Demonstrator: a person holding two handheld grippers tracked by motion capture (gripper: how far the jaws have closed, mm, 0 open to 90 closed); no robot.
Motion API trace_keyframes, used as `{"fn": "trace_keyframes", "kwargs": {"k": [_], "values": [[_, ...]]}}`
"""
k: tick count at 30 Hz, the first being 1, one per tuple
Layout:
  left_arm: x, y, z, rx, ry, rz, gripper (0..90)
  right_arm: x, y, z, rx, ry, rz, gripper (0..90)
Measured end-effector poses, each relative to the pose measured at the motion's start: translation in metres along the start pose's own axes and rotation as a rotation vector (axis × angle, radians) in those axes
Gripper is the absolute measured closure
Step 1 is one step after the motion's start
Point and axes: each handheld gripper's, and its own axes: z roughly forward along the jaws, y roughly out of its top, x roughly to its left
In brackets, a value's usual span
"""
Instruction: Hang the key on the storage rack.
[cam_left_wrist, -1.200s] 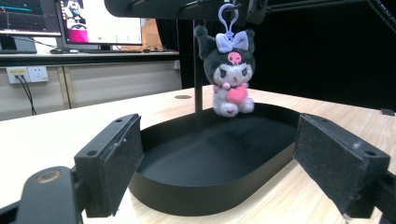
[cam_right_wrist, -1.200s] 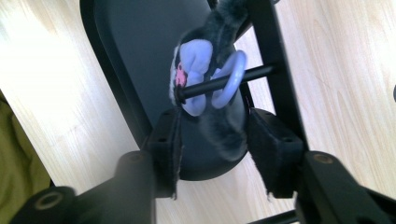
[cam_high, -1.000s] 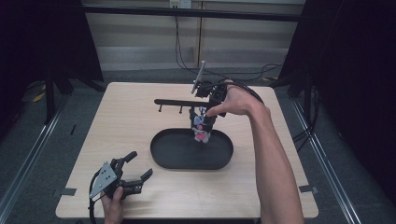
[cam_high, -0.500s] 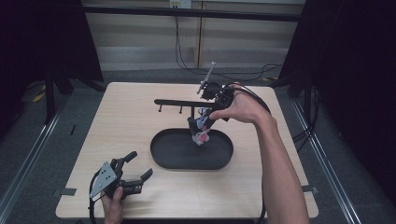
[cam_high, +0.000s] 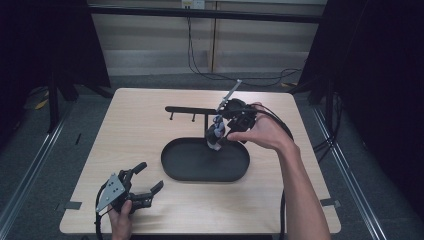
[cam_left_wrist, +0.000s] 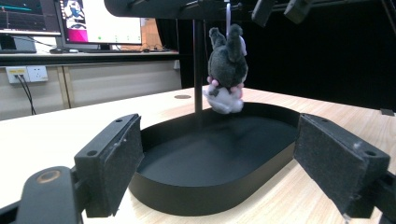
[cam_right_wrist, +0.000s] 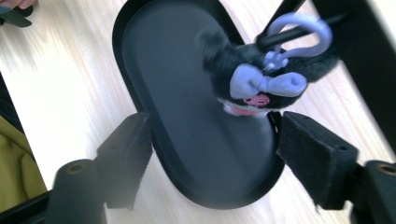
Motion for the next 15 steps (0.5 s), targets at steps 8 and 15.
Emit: {"fn": "trace_keyframes", "kwargs": {"k": [8,15], "values": [[0.0,0.0,0.0,0.0,0.0,0.0,15.4,0.012,-0.026,0.012,-0.073,-0.006,0.04,22.0],[0.0,0.0,0.0,-0.001,0.0,-0.001,15.4,0.021,-0.054,0.026,-0.147,-0.034,0.081,19.3]]}}
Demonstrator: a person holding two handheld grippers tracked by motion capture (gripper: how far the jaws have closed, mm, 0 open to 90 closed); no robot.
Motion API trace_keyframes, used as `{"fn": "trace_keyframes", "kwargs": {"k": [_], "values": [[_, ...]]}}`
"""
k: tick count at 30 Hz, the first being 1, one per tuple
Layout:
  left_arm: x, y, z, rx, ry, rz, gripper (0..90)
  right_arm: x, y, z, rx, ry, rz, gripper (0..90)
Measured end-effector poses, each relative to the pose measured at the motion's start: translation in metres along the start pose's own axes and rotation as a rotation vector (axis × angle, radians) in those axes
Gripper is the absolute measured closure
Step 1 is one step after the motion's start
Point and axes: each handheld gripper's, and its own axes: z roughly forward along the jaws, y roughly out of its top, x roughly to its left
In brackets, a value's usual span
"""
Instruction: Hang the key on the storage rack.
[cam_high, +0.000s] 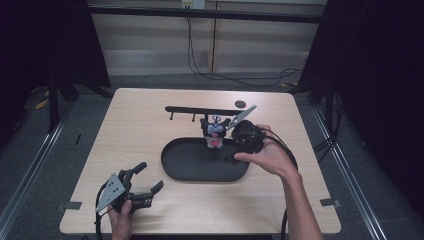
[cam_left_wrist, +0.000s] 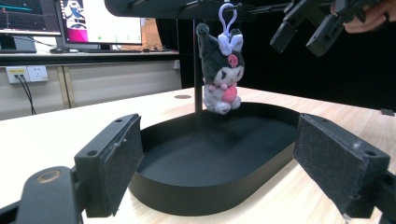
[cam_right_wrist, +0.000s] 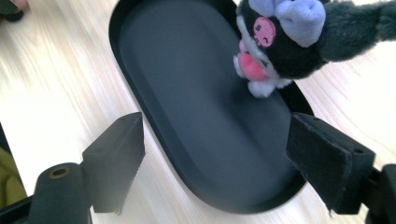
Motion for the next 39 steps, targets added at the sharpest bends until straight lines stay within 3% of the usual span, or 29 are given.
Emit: {"fn": "trace_keyframes", "kwargs": {"k": [7,17,20,25,29,31,39], "values": [[0.0,0.0,0.0,0.0,0.0,0.001,15.4,0.007,-0.031,0.004,-0.139,-0.05,0.076,14.5],[0.0,0.0,0.0,0.0,0.0,-0.001,15.4,0.018,-0.087,0.026,-0.337,-0.089,0.277,14.5],[0.0,0.0,0.0,0.0,-0.001,0.001,15.4,0.023,-0.102,0.031,-0.391,-0.127,0.304,14.7],[0.0,0.0,0.0,0.0,0.0,0.005,15.4,0.032,-0.128,0.042,-0.504,-0.139,0.279,14.4],[0.0,0.0,0.0,0.0,0.0,0.005,15.4,0.038,-0.144,0.052,-0.592,-0.235,0.281,14.3],[0.0,0.0,0.0,0.0,0.0,0.004,15.4,0.041,-0.151,0.056,-0.65,-0.328,0.294,14.5],[0.0,0.0,0.0,0.0,0.0,0.003,15.4,0.052,-0.162,0.067,-0.776,-0.458,0.313,14.1]]}}
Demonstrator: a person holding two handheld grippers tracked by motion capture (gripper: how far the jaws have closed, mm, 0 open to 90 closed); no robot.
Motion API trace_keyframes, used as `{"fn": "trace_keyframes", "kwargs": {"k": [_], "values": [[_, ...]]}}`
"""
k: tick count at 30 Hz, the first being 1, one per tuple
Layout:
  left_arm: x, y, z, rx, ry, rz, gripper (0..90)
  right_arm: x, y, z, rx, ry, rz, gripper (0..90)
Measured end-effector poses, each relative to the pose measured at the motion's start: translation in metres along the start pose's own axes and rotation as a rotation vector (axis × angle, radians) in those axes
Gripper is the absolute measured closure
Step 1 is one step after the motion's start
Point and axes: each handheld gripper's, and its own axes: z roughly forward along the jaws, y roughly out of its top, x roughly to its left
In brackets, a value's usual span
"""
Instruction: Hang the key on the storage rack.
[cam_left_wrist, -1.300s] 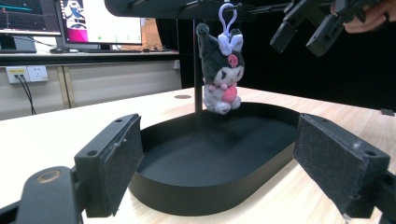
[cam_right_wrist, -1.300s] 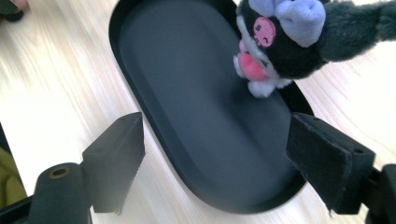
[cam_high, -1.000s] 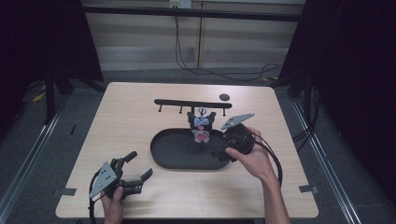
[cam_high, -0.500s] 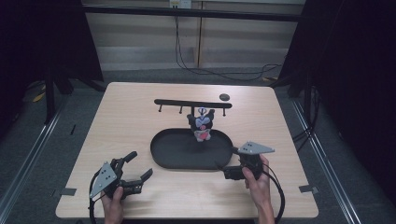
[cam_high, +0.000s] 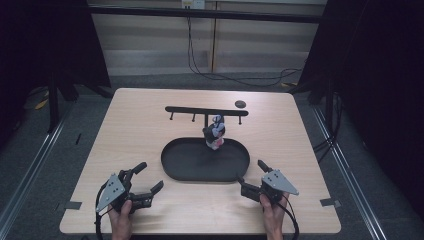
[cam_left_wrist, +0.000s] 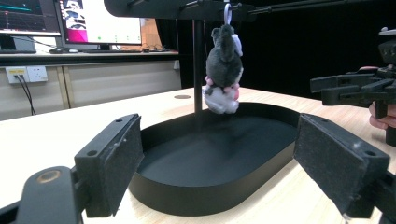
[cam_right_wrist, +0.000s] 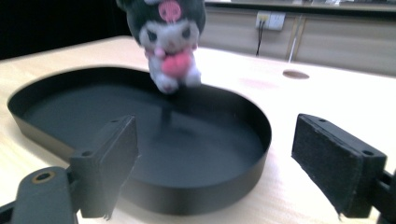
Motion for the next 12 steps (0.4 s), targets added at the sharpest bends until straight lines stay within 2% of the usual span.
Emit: {"fn": "trace_keyframes", "kwargs": {"k": [4,8,12], "values": [[0.0,0.0,0.0,0.001,0.0,0.001,15.4,0.0,-0.002,-0.003,-0.049,-0.017,0.027,14.0],[0.0,0.0,0.0,0.002,-0.001,0.006,15.4,0.001,-0.008,-0.014,-0.164,-0.032,0.032,13.8],[0.0,0.0,0.0,0.002,-0.001,0.006,15.4,0.003,-0.01,-0.018,-0.22,-0.034,0.01,13.1]]}}
